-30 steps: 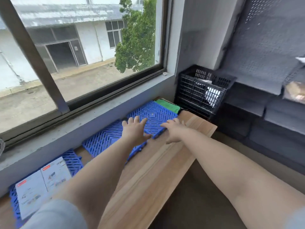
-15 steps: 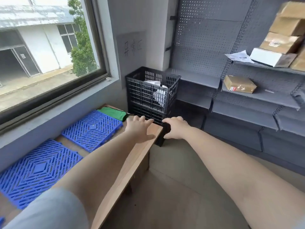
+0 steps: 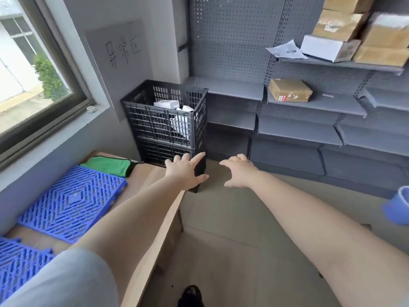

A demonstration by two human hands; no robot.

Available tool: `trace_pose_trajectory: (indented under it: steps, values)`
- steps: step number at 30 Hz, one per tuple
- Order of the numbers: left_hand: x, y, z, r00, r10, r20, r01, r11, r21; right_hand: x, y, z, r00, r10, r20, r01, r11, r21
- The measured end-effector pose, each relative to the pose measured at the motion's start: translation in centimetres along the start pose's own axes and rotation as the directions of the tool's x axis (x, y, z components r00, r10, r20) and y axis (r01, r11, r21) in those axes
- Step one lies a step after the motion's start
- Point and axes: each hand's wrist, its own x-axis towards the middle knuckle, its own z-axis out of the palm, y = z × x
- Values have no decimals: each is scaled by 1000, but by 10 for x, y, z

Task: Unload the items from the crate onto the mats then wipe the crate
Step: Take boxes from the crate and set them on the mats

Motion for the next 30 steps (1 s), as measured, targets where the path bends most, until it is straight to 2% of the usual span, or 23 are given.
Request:
trace_pose_trajectory:
  steps: [4, 9, 16, 22, 30]
  values:
    - [58, -15, -10, 999, 37, 3, -37, 999, -29, 44, 6, -7, 997, 50, 66, -54, 997, 53]
    - [131, -32, -20, 995, 79, -57, -81, 996, -34, 105, 21, -36, 995, 101, 24, -103, 991, 85]
    - [207, -33, -5, 992, 125, 28, -125, 992, -2, 172, 44, -37, 987, 143, 68, -150, 983, 103]
    - [283, -26, -1, 992, 116, 38, -118, 992, 37, 245, 85, -48, 993, 66, 93, -66, 998, -2]
    - [411, 1, -24, 998, -41, 40, 40, 999, 18, 368, 162, -90, 989, -121, 83, 130, 986, -107]
